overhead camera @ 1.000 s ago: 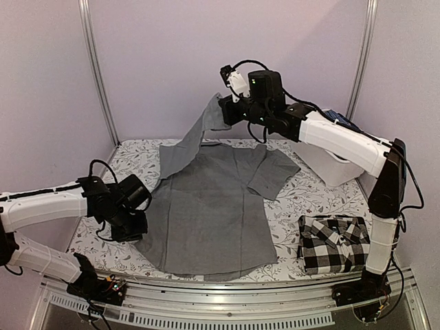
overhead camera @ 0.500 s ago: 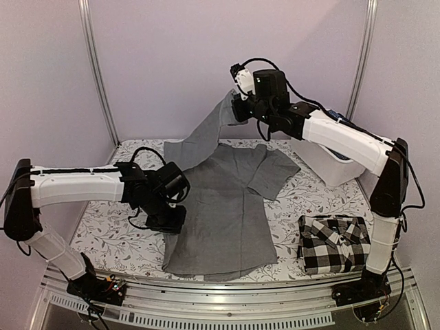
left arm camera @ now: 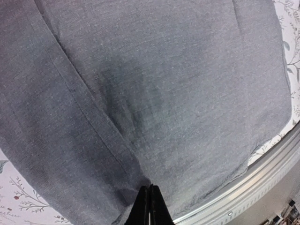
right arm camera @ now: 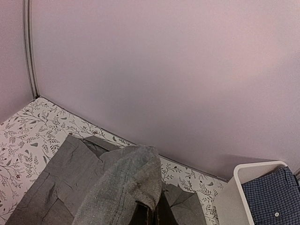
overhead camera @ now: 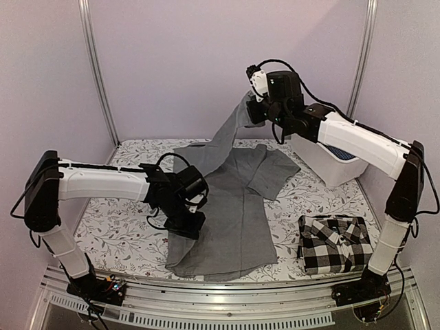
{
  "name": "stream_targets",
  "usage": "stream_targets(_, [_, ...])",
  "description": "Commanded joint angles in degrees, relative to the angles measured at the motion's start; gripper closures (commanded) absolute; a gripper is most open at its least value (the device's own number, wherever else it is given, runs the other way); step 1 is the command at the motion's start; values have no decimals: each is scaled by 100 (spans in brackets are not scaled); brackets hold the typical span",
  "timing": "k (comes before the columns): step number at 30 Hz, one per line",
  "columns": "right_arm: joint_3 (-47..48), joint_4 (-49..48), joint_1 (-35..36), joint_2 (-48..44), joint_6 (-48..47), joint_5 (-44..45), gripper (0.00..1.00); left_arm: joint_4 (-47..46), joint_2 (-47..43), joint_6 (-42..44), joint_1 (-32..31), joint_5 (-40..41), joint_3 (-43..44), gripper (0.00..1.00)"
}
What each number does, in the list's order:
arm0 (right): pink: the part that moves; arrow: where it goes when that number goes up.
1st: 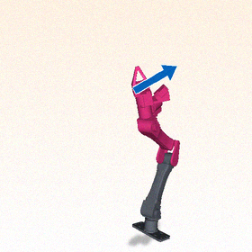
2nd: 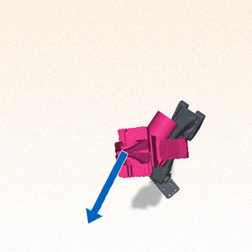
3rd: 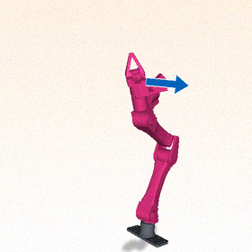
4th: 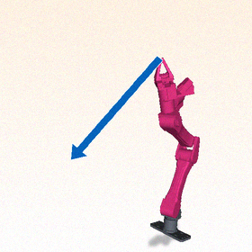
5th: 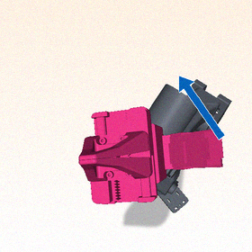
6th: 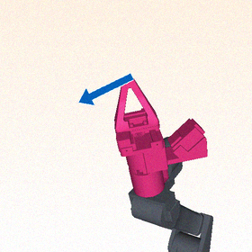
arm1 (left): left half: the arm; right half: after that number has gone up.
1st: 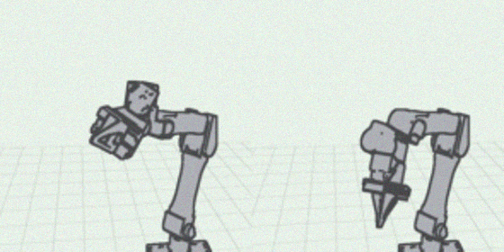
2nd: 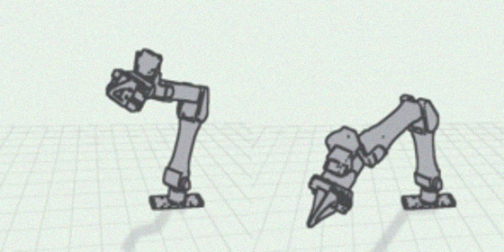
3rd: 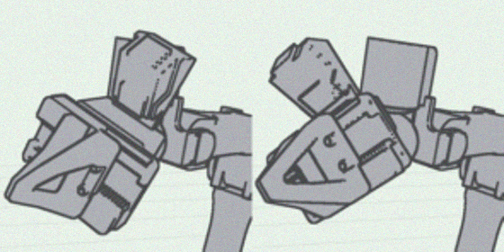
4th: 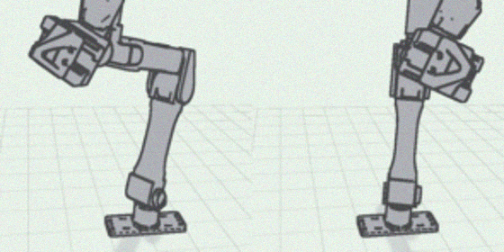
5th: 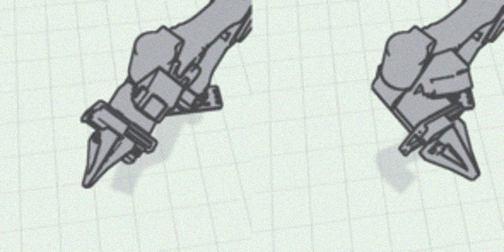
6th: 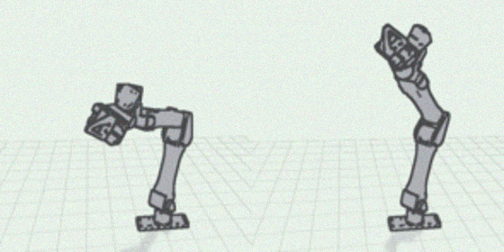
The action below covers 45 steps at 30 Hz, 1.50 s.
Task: Fold and stack the long sleeve shirts
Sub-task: Fold the flattened shirt at the center of the board.
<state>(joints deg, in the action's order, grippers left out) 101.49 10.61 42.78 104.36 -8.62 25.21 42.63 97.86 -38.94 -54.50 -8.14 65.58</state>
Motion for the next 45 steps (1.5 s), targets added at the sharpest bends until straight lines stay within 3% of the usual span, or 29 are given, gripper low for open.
stream_targets(1, [-34, 14, -25, -301, 115, 83, 100, -119, 150, 219, -114, -234, 157, 100])
stream_targets(14, [-156, 263, -25, -390, 509, -468, 100, -439, 423, 231, -179, -576, -76, 100])
stream_targets(20, [-404, 355, -16, -398, 753, -1215, 100, -509, 248, 260, -117, -622, -47, 69])
stream_targets(23, [-512, 369, -16, -398, 798, -1563, 100, -580, -41, 251, 37, -745, -41, 63])
stream_targets(28, [-650, 397, -18, -390, 836, -2226, 100, -658, -613, 178, 605, -717, -192, 63])
stream_targets(35, [-627, 687, 132, -184, 836, -3190, 100, -970, -1112, 68, 1925, -741, -686, 67])
stream_targets(45, [166, 1392, 740, 991, 867, -4161, 100, -1607, -656, 189, 2905, -1036, -467, 69])
